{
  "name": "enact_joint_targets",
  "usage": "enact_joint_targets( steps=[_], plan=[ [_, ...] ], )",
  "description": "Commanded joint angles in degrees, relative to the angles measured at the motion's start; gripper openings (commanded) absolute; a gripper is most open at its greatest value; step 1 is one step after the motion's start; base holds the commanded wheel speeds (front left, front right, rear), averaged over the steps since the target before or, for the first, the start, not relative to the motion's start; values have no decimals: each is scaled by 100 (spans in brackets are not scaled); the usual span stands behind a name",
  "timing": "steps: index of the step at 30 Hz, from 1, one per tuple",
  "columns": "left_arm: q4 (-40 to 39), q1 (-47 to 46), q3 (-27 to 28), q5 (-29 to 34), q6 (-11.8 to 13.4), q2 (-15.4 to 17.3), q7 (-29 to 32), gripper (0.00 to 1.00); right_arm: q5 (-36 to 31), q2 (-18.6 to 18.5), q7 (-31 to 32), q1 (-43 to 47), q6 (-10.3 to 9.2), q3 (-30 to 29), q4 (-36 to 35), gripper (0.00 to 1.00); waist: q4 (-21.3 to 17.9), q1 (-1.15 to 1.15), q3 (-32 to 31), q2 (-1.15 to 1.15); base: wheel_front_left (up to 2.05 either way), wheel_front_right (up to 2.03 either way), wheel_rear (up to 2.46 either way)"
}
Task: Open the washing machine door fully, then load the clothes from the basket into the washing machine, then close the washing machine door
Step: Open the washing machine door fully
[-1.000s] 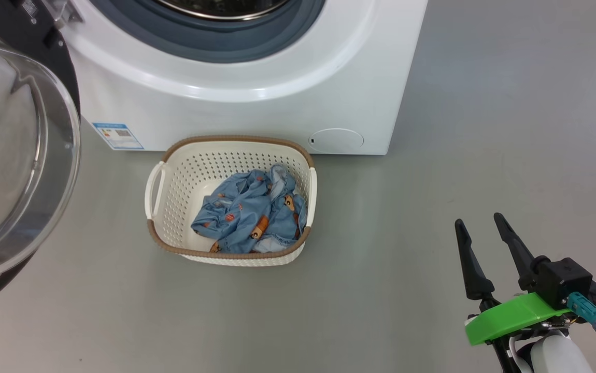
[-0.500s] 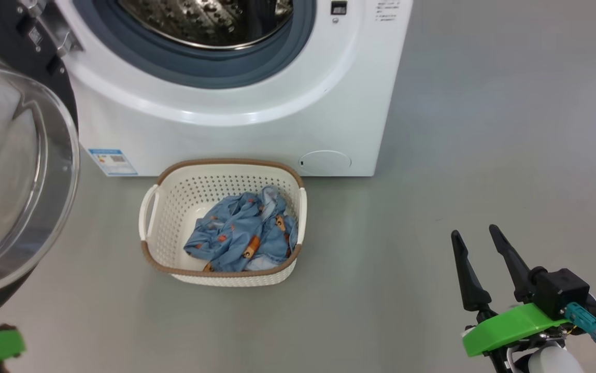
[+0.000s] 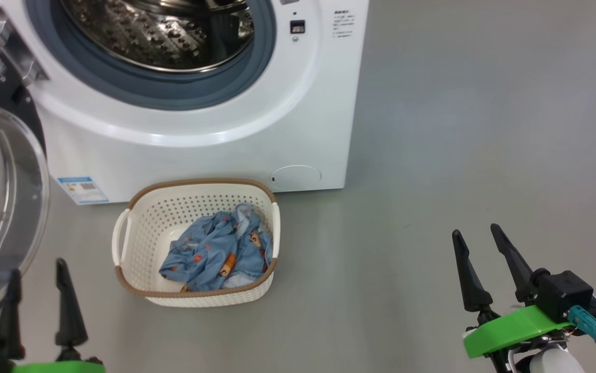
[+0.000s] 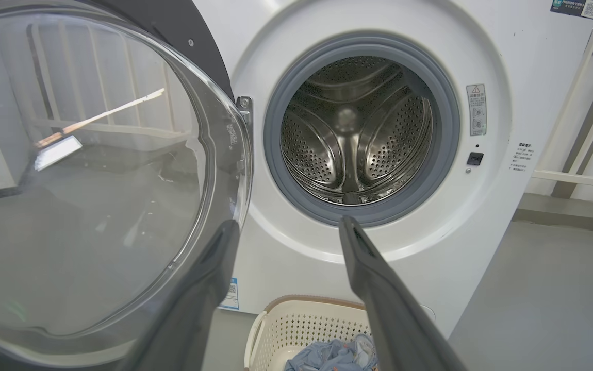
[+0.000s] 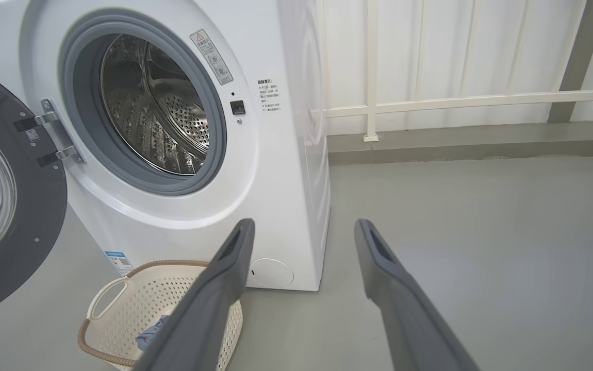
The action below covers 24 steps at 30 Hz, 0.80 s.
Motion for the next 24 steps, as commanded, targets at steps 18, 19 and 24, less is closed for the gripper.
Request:
enact_joint_targets(
  steps=[18,19,24],
  plan=[
    [344,409,-285,294,8,128,-22,100,-267,5,-68,338,51,174,-424,100,-519,0,-325,0,0,0,0],
    [337,423,-297,279,19,128,-22,100,-272,5,-68,345,51,168,-427,100,-520,0,-335,0,0,0,0],
    [300,499,-367,130,46,128,-22,100,-295,5,-68,393,51,111,-444,100,-481,0,-387,0,0,0,0]
  ],
)
